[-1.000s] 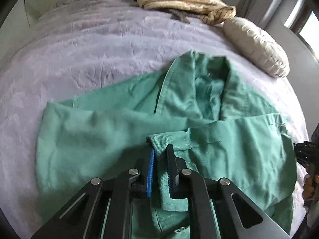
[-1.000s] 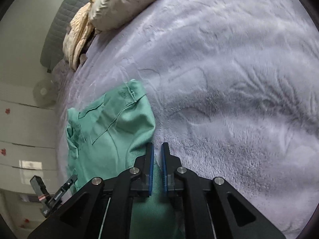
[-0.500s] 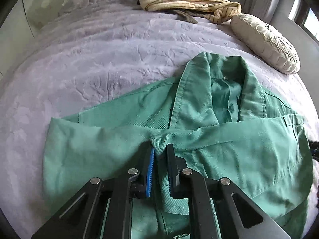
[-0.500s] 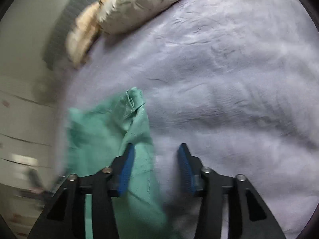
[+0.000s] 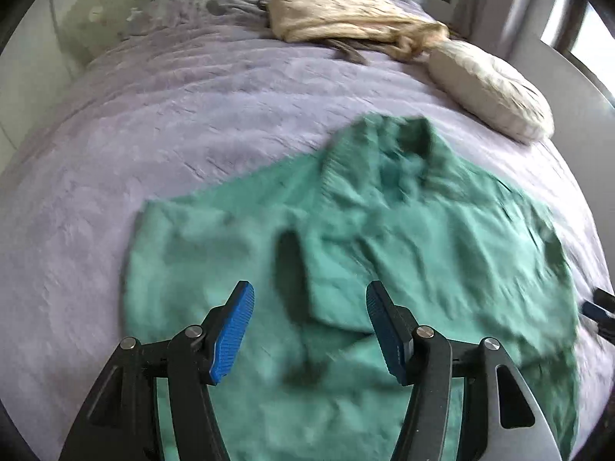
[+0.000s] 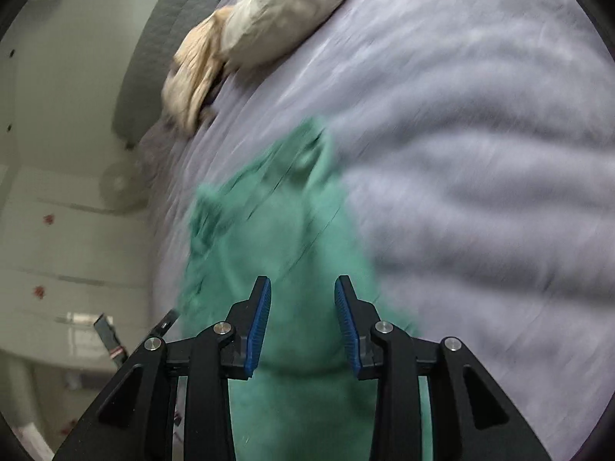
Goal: Fold large clothes
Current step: 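Pinch the sleeve cuff with the left tool while the right tool tugs the side edge, then open both tools and lift them off the jacket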
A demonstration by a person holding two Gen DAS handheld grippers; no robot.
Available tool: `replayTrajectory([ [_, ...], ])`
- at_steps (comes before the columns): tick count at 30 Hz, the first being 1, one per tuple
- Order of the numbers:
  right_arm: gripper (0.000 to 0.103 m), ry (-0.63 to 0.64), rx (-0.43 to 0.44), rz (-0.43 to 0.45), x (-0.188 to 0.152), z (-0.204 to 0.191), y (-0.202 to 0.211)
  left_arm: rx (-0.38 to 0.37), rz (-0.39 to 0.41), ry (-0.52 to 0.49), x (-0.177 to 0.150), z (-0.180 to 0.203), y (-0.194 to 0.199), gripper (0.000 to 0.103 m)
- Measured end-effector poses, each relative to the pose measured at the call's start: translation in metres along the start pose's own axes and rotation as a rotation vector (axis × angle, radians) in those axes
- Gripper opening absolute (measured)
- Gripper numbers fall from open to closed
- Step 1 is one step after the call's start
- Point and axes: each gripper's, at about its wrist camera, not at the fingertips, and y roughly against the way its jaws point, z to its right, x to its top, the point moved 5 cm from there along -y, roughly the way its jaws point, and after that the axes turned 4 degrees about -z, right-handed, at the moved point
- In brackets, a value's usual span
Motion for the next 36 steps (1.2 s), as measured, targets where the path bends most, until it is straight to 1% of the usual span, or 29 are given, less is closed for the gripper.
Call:
replayTrajectory([
  [1,0.038,0.012,-0.011,-0.011,-0.004,-0.001,-0.007,0.003,-0.003,-0.020,-0.006,0.006,-0.003,0.062],
  [3,0.038,0.038,-0.088,-0.019,-0.008,0.006,-0.021,0.080,-0.034,-0.066,-0.021,0.010,-0.019,0.062],
  [4,0.035,0.056,-0.155,-0.021,-0.009,0.012,-0.027,0.115,-0.056,-0.075,-0.029,0.007,-0.029,0.062],
  [5,0.031,0.064,-0.227,-0.022,-0.009,0.023,-0.033,0.113,-0.074,-0.069,-0.036,0.003,-0.039,0.063],
  [6,0.018,0.057,-0.242,-0.026,-0.010,0.031,-0.036,0.072,-0.070,-0.040,-0.040,-0.004,-0.042,0.065],
  [7,0.006,0.041,-0.236,-0.025,-0.010,0.039,-0.037,0.045,-0.066,-0.004,-0.041,-0.011,-0.041,0.065],
  [8,0.003,0.020,-0.218,-0.017,-0.010,0.045,-0.034,0.038,-0.068,0.019,-0.040,-0.016,-0.038,0.065],
  [9,0.002,0.003,-0.205,-0.011,-0.010,0.049,-0.030,0.049,-0.067,0.037,-0.039,-0.023,-0.034,0.065],
  [10,0.002,-0.006,-0.210,-0.001,-0.009,0.052,-0.026,0.075,-0.064,0.041,-0.038,-0.027,-0.032,0.065],
  [11,0.002,-0.009,-0.219,0.006,-0.010,0.054,-0.020,0.117,-0.066,0.040,-0.039,-0.034,-0.030,0.065],
  [12,0.002,-0.013,-0.217,0.010,-0.011,0.056,-0.015,0.150,-0.080,0.040,-0.041,-0.040,-0.029,0.065],
  [14,0.006,-0.026,-0.220,0.016,-0.013,0.055,-0.008,0.157,-0.107,0.055,-0.047,-0.051,-0.024,0.065],
  [18,0.010,-0.001,-0.263,0.021,-0.024,0.045,0.004,0.162,-0.117,0.065,-0.060,-0.055,-0.009,0.065],
  [20,0.015,-0.013,-0.262,0.011,-0.030,0.042,0.009,0.153,-0.138,0.074,-0.069,-0.054,-0.004,0.065],
  [22,0.026,-0.027,-0.258,-0.001,-0.037,0.041,0.013,0.149,-0.159,0.074,-0.079,-0.049,0.003,0.065],
  [23,0.029,-0.031,-0.258,-0.008,-0.043,0.039,0.015,0.149,-0.170,0.071,-0.084,-0.045,0.006,0.065],
  [25,0.047,-0.032,-0.266,-0.021,-0.052,0.037,0.018,0.148,-0.190,0.066,-0.092,-0.037,0.013,0.065],
  [26,0.051,-0.028,-0.272,-0.027,-0.057,0.034,0.021,0.149,-0.199,0.064,-0.096,-0.033,0.017,0.065],
  [27,0.055,-0.023,-0.272,-0.033,-0.060,0.031,0.022,0.152,-0.208,0.062,-0.101,-0.029,0.022,0.065],
  [29,0.057,-0.008,-0.273,-0.054,-0.069,0.024,0.023,0.155,-0.217,0.057,-0.110,-0.022,0.030,0.065],
  [31,0.066,0.000,-0.272,-0.079,-0.078,0.020,0.023,0.160,-0.235,0.061,-0.123,-0.014,0.038,0.065],
  [34,0.070,-0.001,-0.256,-0.118,-0.090,0.015,0.024,0.151,-0.279,0.083,-0.136,-0.005,0.043,0.065],
  [35,0.072,0.003,-0.257,-0.130,-0.093,0.013,0.024,0.153,-0.283,0.091,-0.141,-0.002,0.047,0.066],
  [36,0.076,0.006,-0.255,-0.140,-0.097,0.011,0.024,0.159,-0.283,0.101,-0.146,0.001,0.053,0.072],
])
